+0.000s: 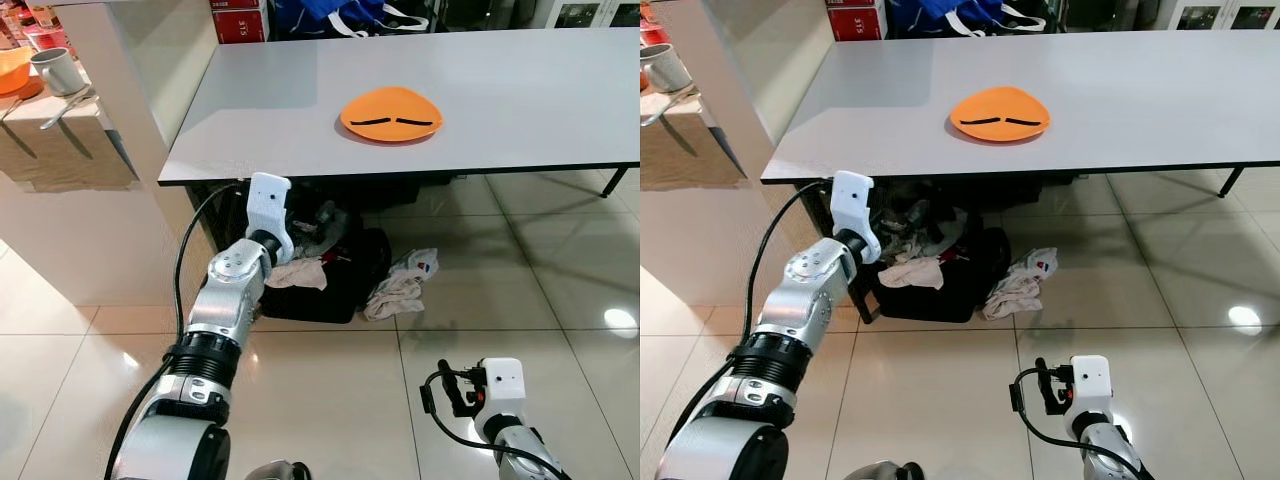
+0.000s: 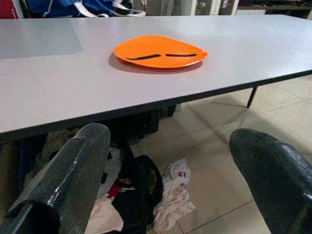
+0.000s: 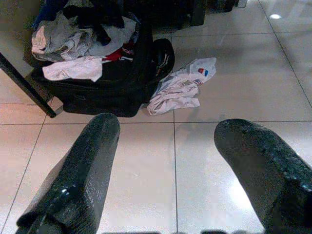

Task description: Setting the table

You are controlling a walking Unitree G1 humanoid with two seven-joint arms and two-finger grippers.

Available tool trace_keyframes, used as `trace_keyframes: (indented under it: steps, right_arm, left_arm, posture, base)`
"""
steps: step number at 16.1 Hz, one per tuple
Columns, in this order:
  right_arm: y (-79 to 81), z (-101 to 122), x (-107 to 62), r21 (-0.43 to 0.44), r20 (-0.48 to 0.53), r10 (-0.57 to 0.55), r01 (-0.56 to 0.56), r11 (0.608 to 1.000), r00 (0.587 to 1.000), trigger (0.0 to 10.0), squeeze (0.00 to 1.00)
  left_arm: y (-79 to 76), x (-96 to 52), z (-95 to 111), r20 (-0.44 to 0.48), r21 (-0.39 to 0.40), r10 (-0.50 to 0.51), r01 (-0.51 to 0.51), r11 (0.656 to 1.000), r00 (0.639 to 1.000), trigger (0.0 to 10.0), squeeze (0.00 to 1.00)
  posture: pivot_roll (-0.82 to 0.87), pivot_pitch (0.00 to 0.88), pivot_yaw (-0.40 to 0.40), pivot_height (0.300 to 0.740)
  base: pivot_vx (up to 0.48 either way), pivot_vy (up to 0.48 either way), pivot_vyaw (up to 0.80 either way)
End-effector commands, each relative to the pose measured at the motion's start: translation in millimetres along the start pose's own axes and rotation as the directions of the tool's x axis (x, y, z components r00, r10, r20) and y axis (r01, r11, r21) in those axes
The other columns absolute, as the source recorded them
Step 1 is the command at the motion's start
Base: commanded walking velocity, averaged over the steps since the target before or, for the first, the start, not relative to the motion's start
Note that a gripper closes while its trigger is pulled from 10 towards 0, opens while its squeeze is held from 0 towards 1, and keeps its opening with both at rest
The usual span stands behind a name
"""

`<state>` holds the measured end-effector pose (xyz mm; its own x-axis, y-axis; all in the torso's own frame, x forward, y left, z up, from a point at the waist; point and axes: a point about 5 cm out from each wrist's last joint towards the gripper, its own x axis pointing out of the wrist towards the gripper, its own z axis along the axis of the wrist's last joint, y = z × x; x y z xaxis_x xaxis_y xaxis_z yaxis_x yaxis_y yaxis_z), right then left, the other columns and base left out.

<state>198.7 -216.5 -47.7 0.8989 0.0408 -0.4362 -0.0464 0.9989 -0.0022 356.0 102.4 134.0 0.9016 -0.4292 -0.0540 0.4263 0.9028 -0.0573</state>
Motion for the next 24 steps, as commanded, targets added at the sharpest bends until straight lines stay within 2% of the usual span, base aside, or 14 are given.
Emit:
trace_keyframes:
  steps: [1, 5, 6, 7, 8, 9, 10, 12, 15, 18, 21, 22, 24]
  right_arm:
    - [-1.8, 1.4, 0.0, -0.011, 0.009, -0.008, 0.008, 1.000, 1.000, 10.0, 0.00]
    - [-1.5, 1.3, -0.3, -0.006, 0.012, -0.010, 0.010, 1.000, 1.000, 10.0, 0.00]
    - [1.1, 12.0, 5.1, -0.017, 0.068, 0.001, 0.000, 1.000, 0.998, 10.0, 0.00]
    - [32.5, 133.2, 44.9, -0.103, 0.471, 0.086, -0.042, 0.994, 0.878, 10.0, 0.00]
    - [60.8, 220.8, 39.3, -0.128, 0.658, 0.133, -0.065, 0.990, 0.741, 10.0, 0.00]
    - [72.2, 252.2, 29.6, -0.127, 0.702, 0.153, -0.090, 0.988, 0.696, 10.0, 0.00]
    - [77.1, 264.4, 23.3, -0.127, 0.724, 0.166, -0.107, 0.986, 0.669, 10.0, 0.00]
    - [80.0, 279.2, 14.5, -0.133, 0.756, 0.177, -0.117, 0.984, 0.630, 10.0, 0.00]
    - [73.0, 268.2, 7.9, -0.122, 0.681, 0.142, -0.080, 0.989, 0.718, 10.0, 0.00]
    - [54.8, 233.4, 5.4, -0.110, 0.587, 0.082, -0.021, 0.994, 0.805, 10.0, 0.00]
    - [43.2, 209.0, -0.8, -0.085, 0.534, 0.033, 0.015, 0.996, 0.845, 10.0, 0.00]
    - [40.1, 202.1, -5.5, -0.063, 0.517, 0.010, 0.026, 0.998, 0.856, 10.0, 0.00]
    - [39.6, 197.6, -9.3, -0.055, 0.508, 0.002, 0.030, 0.998, 0.861, 10.0, 0.00]
  left_arm:
    - [-0.2, -0.3, -0.4, -0.002, 0.002, -0.001, 0.001, 1.000, 1.000, 10.0, 0.00]
    - [-1.5, 1.0, 1.3, 0.003, 0.008, -0.007, 0.007, 1.000, 1.000, 10.0, 0.00]
    - [-1.2, 1.1, 1.0, 0.001, 0.010, -0.007, 0.007, 1.000, 1.000, 10.0, 0.00]
    - [-1.2, 1.0, 0.7, -0.001, 0.012, -0.008, 0.008, 1.000, 1.000, 10.0, 0.00]
    - [-1.2, 1.0, 0.4, -0.002, 0.012, -0.008, 0.008, 1.000, 1.000, 10.0, 0.00]
    - [-1.5, 1.1, 0.0, -0.003, 0.012, -0.008, 0.008, 1.000, 1.000, 10.0, 0.00]
    - [-1.7, 1.1, -0.1, -0.003, 0.012, -0.009, 0.009, 1.000, 1.000, 10.0, 0.00]
    - [-2.5, 1.3, -1.0, -0.006, 0.012, -0.011, 0.011, 1.000, 1.000, 10.0, 0.00]
    - [-1.1, 0.7, -3.3, -0.016, 0.019, -0.001, 0.001, 1.000, 1.000, 10.0, 0.00]
    - [13.8, -5.4, -7.4, -0.033, 0.032, 0.039, -0.038, 0.999, 0.999, 10.0, 0.00]
    - [30.6, -16.0, -13.3, -0.039, 0.036, 0.098, -0.097, 0.995, 0.994, 10.0, 0.00]
    - [40.9, -23.6, -18.1, -0.039, 0.023, 0.150, -0.149, 0.989, 0.988, 10.0, 0.00]
    - [43.7, -40.8, -30.7, -0.025, -0.009, 0.200, -0.200, 0.980, 0.979, 10.0, 0.00]
  posture:
    - [-0.03, 0.000, 0.099, 0.740]
    - [-0.03, 0.000, 0.100, 0.740]
    - [-0.03, 0.000, 0.100, 0.740]
    - [-0.03, 0.000, 0.100, 0.740]
    - [-0.03, 0.000, 0.100, 0.740]
    - [-0.03, 0.000, 0.100, 0.740]
    - [-0.03, 0.000, 0.100, 0.740]
    - [-0.03, 0.000, 0.102, 0.740]
    - [-0.03, 0.000, 0.098, 0.740]
    - [-0.03, 0.000, 0.093, 0.740]
    - [-0.02, 0.000, 0.094, 0.740]
    - [-0.03, 0.000, 0.095, 0.740]
    - [-0.03, 0.000, 0.099, 0.740]
  base:
    - [0.000, 0.000, 0.00]
    - [0.000, 0.000, 0.00]
    - [0.000, 0.000, 0.00]
    - [0.000, 0.000, 0.00]
    - [0.000, 0.000, 0.00]
    - [0.000, 0.000, 0.00]
    - [0.000, 0.000, 0.00]
    - [0.000, 0.000, 0.00]
    - [0.000, 0.000, 0.00]
    - [0.000, 0.000, 0.00]
    - [0.000, 0.000, 0.00]
    - [0.000, 0.000, 0.00]
    - [0.000, 0.000, 0.00]
